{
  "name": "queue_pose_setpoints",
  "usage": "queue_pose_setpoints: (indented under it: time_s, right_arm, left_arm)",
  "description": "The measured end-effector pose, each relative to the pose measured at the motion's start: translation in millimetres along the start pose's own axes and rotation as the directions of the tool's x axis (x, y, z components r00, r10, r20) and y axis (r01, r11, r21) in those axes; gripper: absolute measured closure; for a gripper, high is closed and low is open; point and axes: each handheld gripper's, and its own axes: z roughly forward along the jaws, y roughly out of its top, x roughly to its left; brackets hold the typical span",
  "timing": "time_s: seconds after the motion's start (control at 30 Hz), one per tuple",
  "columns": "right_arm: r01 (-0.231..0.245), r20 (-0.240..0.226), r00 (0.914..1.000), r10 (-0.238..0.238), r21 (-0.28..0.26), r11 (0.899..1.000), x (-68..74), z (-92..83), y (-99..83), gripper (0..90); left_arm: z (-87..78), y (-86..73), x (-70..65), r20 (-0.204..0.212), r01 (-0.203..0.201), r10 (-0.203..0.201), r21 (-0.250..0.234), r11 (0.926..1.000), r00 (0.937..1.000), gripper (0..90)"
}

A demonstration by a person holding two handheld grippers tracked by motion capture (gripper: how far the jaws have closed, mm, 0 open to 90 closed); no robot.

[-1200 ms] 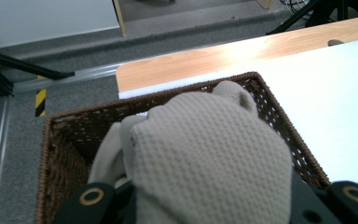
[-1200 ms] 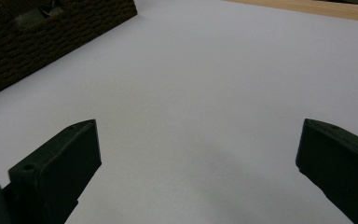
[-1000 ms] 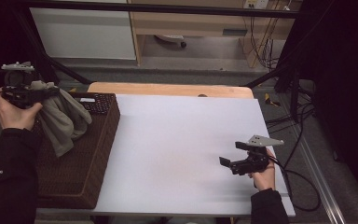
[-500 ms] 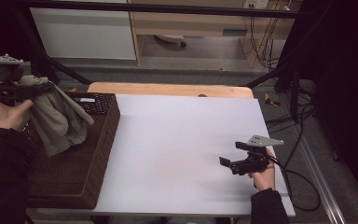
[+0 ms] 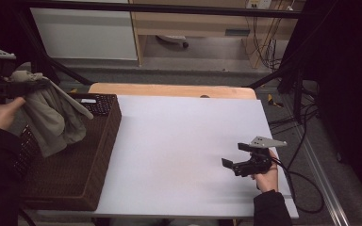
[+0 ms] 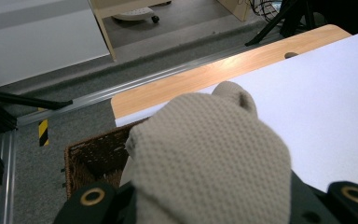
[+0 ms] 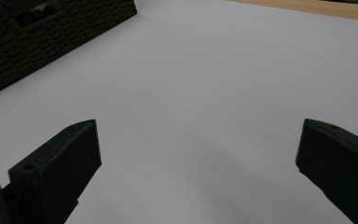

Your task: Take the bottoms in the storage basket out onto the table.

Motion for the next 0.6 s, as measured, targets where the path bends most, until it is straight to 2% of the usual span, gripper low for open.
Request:
queue_pose_setpoints:
  time_s: [0.6]
  right_arm:
    - [0.0,0.0,1.0,0.0,0.0,1.0,0.1,0.2,0.0,0.4]
  left_arm:
    - [-22.8,20.5,-19.2,0.003,-0.062,0.062,-0.033,0.9975,0.9981,80.1]
